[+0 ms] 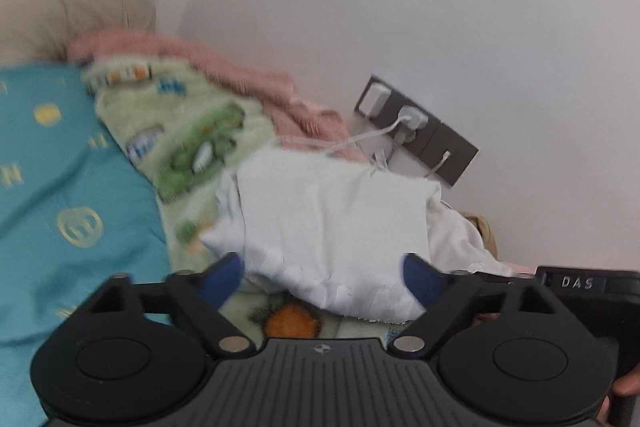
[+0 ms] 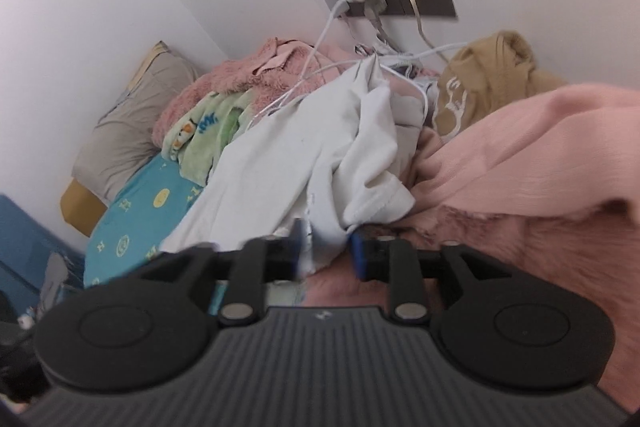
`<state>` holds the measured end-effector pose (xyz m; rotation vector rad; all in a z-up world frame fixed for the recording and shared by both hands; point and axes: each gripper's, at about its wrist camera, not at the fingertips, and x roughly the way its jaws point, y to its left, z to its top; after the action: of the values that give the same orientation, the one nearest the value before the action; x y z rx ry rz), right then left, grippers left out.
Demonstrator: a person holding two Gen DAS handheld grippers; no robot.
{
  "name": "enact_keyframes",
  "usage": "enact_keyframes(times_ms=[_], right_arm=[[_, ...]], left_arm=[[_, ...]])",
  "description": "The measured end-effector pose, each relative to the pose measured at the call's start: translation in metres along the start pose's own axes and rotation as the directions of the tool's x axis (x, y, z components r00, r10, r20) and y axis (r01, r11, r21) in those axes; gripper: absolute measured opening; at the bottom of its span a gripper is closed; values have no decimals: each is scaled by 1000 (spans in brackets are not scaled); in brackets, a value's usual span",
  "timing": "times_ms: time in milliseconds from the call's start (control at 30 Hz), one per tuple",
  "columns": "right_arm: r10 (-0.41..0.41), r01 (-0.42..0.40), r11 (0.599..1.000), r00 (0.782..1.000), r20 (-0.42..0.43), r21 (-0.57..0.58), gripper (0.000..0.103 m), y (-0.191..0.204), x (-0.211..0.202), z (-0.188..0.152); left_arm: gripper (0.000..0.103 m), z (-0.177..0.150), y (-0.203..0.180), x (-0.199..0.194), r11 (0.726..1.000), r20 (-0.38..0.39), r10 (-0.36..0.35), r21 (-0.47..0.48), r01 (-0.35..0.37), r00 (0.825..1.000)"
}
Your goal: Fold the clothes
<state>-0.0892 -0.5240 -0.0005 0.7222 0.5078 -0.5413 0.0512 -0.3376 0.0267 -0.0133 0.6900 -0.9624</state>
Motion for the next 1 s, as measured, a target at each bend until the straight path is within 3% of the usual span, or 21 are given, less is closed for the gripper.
enact_keyframes(times_ms=[67, 100, 400, 567, 767, 1000], right_arm=[[3, -2, 999, 999, 35, -39, 86, 8, -25, -2], [6, -1, 998, 998, 66, -64, 87, 12, -39, -4], [78, -31, 971, 978, 194, -237, 87, 51, -150, -37], [136, -54, 949, 960, 246, -312, 87, 67, -193, -69], [186, -79, 934, 940, 285, -349, 87, 74, -221, -111], [194, -45, 916, 919, 343, -399, 87, 86, -228, -143]], left_arm=[[103, -2, -13, -31, 999, 26, 17, 38, -18, 1000], [103, -3, -19, -46, 998, 39, 25, 56, -27, 999], [103, -28, -63, -173, 984, 157, 71, 148, -95, 985], [103, -59, -76, -232, 975, 246, 83, 181, -130, 966], [103, -94, -73, -278, 975, 314, 100, 157, -156, 944], [103, -107, -52, -304, 977, 365, 130, 110, -181, 922]])
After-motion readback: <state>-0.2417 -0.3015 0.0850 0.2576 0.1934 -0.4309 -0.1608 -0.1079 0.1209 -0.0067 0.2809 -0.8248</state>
